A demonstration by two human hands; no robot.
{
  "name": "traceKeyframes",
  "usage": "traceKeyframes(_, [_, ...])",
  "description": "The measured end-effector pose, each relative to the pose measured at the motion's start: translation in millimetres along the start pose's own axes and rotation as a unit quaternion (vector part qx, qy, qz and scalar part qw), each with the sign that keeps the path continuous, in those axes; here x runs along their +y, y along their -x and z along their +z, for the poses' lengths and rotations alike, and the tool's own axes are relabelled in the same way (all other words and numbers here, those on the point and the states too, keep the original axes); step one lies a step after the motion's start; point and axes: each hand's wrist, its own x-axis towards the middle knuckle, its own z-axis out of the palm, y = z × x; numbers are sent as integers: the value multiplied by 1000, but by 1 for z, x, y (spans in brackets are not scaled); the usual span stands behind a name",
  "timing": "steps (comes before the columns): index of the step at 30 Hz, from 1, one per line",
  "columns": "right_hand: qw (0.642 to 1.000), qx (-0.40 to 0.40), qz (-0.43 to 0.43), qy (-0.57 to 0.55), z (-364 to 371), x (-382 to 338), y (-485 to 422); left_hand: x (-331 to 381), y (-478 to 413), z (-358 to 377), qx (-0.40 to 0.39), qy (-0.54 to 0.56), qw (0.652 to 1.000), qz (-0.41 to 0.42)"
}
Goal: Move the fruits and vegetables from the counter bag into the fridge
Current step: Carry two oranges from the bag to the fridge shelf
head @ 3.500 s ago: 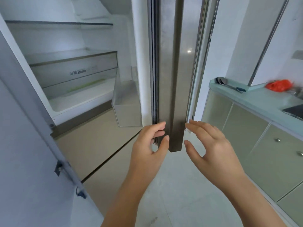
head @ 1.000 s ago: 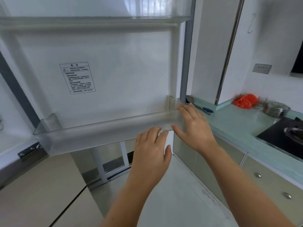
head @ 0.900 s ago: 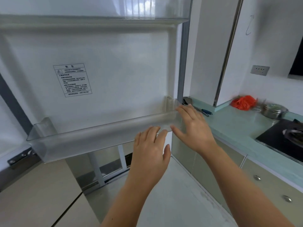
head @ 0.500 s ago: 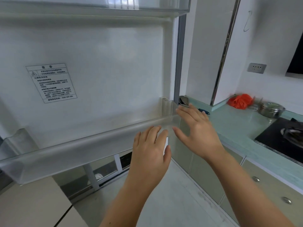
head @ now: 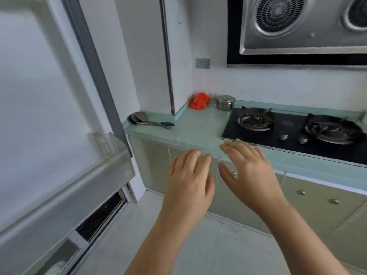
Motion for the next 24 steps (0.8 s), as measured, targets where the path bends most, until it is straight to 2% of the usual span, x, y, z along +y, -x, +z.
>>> traceKeyframes(9, [969,31,178,168,-63,55,76,77,-21,71,-48,171,977,122])
traceKeyframes(15, [926,51,282,248,-109,79,129,152,-27,96,-71,273,940,190])
traceKeyframes(24, [861,97,381,322,-189,128,196,272,-24,123,-102,345,889,283])
